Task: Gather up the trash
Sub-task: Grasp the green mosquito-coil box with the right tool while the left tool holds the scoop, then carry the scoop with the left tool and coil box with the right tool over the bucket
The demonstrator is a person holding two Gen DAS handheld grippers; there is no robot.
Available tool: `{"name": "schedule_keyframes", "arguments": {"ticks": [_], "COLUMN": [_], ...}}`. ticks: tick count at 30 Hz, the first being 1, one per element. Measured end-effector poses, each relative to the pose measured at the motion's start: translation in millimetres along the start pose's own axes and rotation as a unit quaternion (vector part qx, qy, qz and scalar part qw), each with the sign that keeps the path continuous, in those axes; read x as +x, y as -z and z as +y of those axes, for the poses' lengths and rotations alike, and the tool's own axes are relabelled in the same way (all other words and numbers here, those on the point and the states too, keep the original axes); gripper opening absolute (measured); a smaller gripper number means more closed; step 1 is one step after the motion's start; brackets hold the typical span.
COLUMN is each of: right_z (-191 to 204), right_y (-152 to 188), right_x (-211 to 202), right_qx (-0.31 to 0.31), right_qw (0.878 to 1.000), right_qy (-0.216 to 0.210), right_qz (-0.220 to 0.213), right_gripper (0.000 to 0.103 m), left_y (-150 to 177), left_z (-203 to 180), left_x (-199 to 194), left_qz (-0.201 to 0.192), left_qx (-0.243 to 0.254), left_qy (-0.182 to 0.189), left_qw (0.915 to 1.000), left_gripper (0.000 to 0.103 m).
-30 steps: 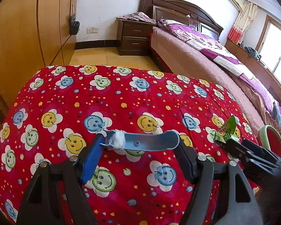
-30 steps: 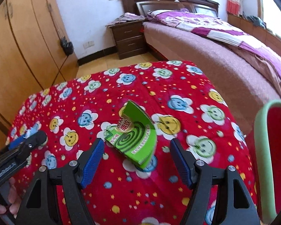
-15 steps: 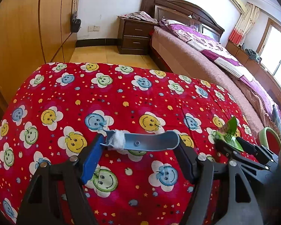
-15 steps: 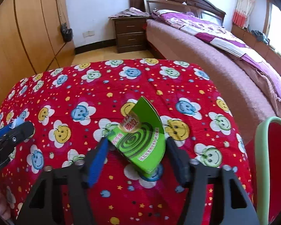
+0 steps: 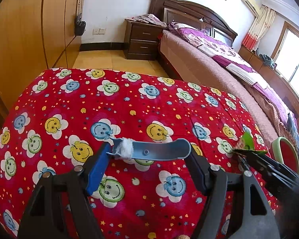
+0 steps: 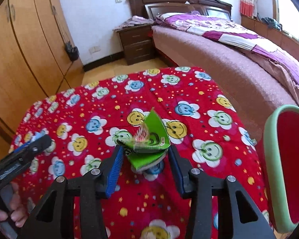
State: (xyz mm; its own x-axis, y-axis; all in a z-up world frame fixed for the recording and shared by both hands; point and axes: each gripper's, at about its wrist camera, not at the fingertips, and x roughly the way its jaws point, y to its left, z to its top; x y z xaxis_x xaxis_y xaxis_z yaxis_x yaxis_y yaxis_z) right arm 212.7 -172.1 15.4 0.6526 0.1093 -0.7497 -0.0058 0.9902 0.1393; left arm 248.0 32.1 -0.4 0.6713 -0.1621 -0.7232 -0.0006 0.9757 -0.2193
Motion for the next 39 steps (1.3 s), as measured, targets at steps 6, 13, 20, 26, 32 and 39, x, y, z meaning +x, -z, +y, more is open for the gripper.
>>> {"name": "schedule_keyframes", "arguments": {"ticks": [6, 13, 20, 26, 32, 39], "right_z": [-7, -24, -49, -69, -90, -115], "right_y": [9, 23, 38, 51, 61, 73], "right_x": [-35, -73, -106, -129, -151, -170], "right_qx": [0.016, 0.039, 0.067, 0.089, 0.107, 0.128], "right_qw": [0.999, 0.997, 0.994, 0.991, 0.987, 0.982], "right_qy": [-0.018, -0.024, -0.021, -0.020, -0.018, -0.010], "right_qz": [-0.030, -0.059, -0.084, -0.100, -0.117, -0.135], "right_gripper": [0.047, 0.047, 0.047, 0.047, 0.047, 0.047], "left_y": [-1, -4, -3, 4, 15, 26], "left_z": [-5, -15, -34, -59, -87, -120], "left_x": [-10, -29, -54, -72, -83, -92], "left_qz": [-0.008, -0.022, -0.029, -0.023, -0.016, -0.011], "left_qx": [0.008, 0.014, 0.029, 0.034, 0.045, 0.068], "left_qy": [0.008, 0.020, 0.031, 0.066, 0.090, 0.106], "left_qw": [0.9999, 0.9995, 0.9987, 0.9969, 0.9948, 0.9919], "left_gripper": [0.074, 0.074, 0.074, 0.074, 0.074, 0.074]}}
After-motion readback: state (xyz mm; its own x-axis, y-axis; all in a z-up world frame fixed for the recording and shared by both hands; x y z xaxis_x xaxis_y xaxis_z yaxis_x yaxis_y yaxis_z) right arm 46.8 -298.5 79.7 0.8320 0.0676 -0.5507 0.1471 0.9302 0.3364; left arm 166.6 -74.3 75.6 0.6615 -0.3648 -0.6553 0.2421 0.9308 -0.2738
